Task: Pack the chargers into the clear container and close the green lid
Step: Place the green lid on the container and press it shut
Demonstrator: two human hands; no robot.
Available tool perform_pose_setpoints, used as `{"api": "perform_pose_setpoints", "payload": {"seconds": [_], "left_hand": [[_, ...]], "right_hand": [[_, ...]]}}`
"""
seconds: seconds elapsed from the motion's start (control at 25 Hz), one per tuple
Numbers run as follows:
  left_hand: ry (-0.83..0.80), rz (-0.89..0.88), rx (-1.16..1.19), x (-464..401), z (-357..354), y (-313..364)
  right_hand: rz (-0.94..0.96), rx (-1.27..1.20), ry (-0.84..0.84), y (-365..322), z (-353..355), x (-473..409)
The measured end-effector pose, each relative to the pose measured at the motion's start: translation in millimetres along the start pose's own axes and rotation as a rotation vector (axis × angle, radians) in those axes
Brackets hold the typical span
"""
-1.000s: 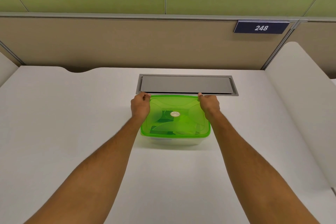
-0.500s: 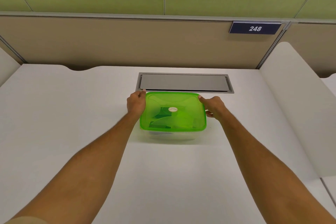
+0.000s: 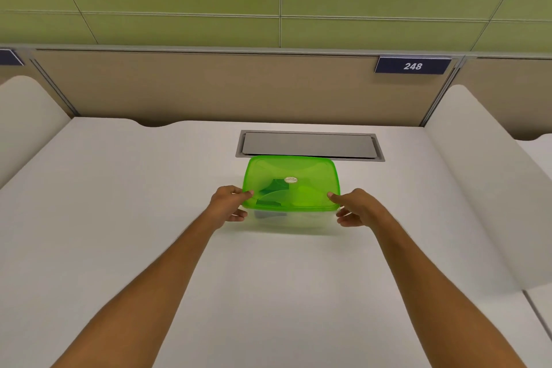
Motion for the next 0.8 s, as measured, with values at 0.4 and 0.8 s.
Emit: {"api": "perform_pose_setpoints", "payload": {"seconds": [0.4, 0.8], "left_hand": [[0.027, 0.041, 0.132, 13, -7, -3], [0.045, 0.028, 0.085, 4, -5, -5]], "right_hand": [[-0.109, -0.429, 0.073, 16, -20, 16], [-0.184, -0.602, 0.303, 27, -18, 12]]}}
Point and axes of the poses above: each hand's wrist, its own x-axis away from the middle knuckle, its own z-axis out of the back of the hand, y = z × x, the point moved 9 cm from there along -x, towards the middle knuckle, and after that the axes turned 8 degrees about y, right-handed, at the moved point
